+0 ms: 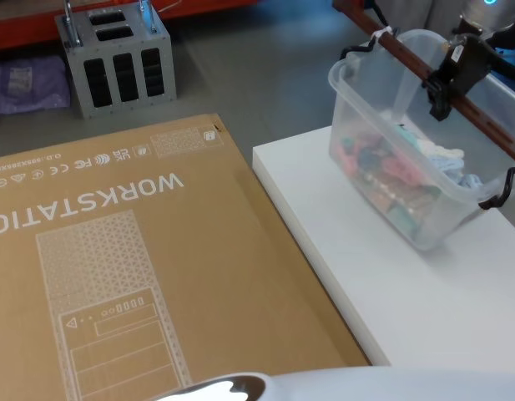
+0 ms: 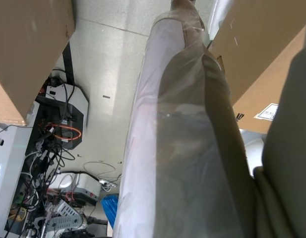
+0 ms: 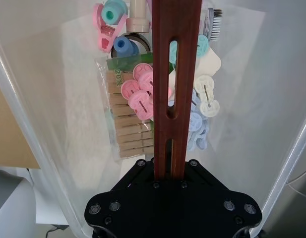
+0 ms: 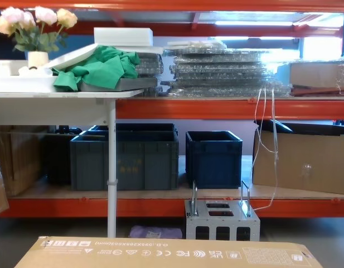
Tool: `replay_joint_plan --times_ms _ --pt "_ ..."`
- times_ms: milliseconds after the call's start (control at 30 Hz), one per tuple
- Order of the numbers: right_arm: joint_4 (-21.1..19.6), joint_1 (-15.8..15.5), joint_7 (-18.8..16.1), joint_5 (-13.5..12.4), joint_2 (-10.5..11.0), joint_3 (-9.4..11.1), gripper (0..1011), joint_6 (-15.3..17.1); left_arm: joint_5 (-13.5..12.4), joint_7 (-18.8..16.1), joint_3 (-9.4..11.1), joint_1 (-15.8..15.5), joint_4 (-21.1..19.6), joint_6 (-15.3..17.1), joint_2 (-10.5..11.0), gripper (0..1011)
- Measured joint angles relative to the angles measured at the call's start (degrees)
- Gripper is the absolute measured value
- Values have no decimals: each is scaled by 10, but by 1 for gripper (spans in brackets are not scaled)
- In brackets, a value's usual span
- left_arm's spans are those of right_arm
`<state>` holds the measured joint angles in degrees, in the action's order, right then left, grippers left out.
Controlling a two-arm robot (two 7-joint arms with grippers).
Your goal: Use one hand to grasp the basket and place it at the designated location.
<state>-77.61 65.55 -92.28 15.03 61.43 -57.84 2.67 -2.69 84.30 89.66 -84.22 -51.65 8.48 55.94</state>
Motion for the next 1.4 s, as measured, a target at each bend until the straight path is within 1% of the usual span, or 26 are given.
replay_joint_plan --times_ms 233,467,767,1100,1300,1400 --pt "-31 5 -6 4 -8 -7 0 -8 0 0 0 0 0 0 0 0" --pt "-55 12 -9 10 -14 -16 0 -8 0 0 0 0 0 0 0 0" --pt "-69 20 -10 16 -22 -27 0 -13 0 0 0 0 0 0 0 0" --pt "-83 37 -15 21 -44 -45 0 -39 0 0 0 0 0 0 0 0" --pt "-87 43 -16 21 -52 -55 0 -47 0 0 0 0 0 0 0 0" --pt "-95 47 -19 24 -64 -63 0 -55 0 0 0 0 0 0 0 0"
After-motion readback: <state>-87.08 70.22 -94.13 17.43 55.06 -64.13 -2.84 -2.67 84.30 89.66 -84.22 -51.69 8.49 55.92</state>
